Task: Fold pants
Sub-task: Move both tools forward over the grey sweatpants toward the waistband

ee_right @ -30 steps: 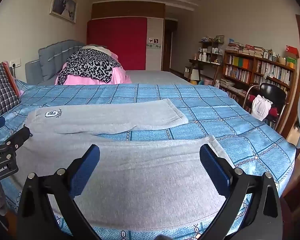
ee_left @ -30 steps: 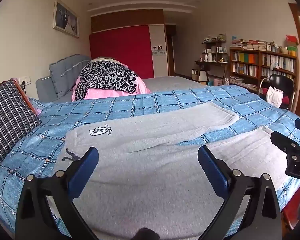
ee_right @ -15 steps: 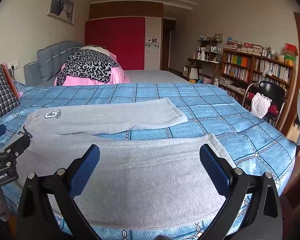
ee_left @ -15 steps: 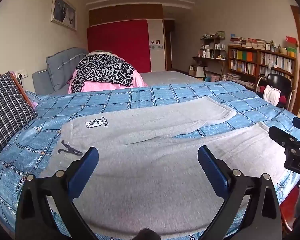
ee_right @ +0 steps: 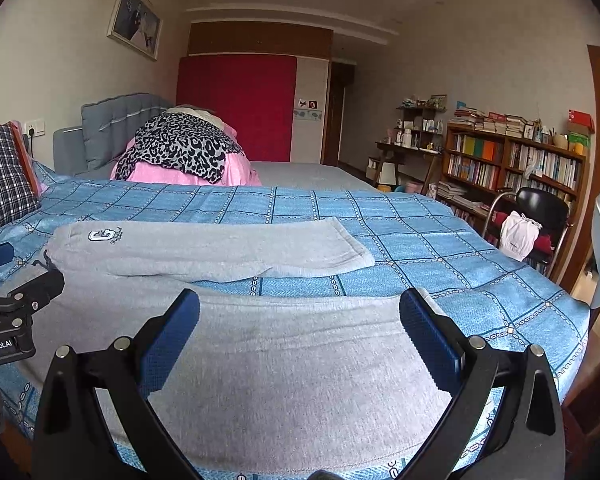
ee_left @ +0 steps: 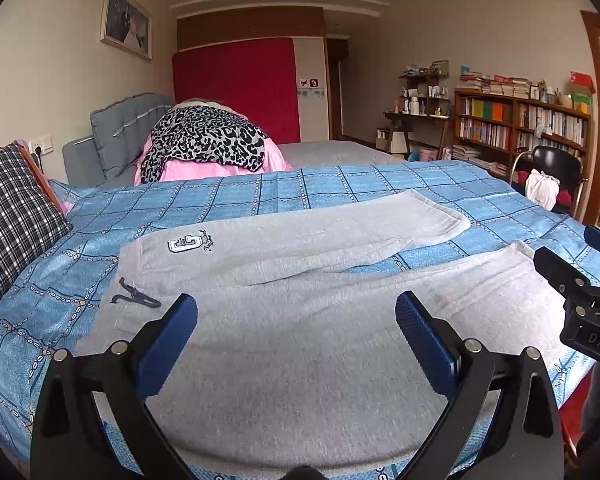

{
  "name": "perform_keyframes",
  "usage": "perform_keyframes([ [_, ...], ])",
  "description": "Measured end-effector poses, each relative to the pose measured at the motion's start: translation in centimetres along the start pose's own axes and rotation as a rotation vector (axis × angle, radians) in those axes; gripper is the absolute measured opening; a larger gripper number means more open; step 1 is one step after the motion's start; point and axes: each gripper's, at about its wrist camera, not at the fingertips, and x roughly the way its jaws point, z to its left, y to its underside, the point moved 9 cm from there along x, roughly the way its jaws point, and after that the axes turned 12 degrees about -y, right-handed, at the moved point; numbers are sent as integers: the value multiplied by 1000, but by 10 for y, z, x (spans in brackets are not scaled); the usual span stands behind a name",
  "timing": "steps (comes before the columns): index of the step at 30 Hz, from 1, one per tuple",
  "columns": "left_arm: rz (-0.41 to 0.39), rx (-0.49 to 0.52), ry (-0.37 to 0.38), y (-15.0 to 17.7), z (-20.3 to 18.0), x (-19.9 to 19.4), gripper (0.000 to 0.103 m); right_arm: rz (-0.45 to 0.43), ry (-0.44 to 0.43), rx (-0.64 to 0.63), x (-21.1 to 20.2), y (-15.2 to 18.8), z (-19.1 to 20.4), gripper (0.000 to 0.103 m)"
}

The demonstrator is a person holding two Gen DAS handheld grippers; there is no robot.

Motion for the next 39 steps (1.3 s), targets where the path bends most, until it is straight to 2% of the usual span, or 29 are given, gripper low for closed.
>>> perform_keyframes([
  [7, 2, -2, 19, 0, -1, 1, 98, 30, -50, 34, 6, 5, 2, 101],
  [31, 70, -13, -14, 10, 3, 32, 98, 100, -59, 58, 37, 20, -2, 101],
  [39, 95, -6, -14, 15, 2, 43, 98, 140, -21, 82, 50, 30, -14, 101],
])
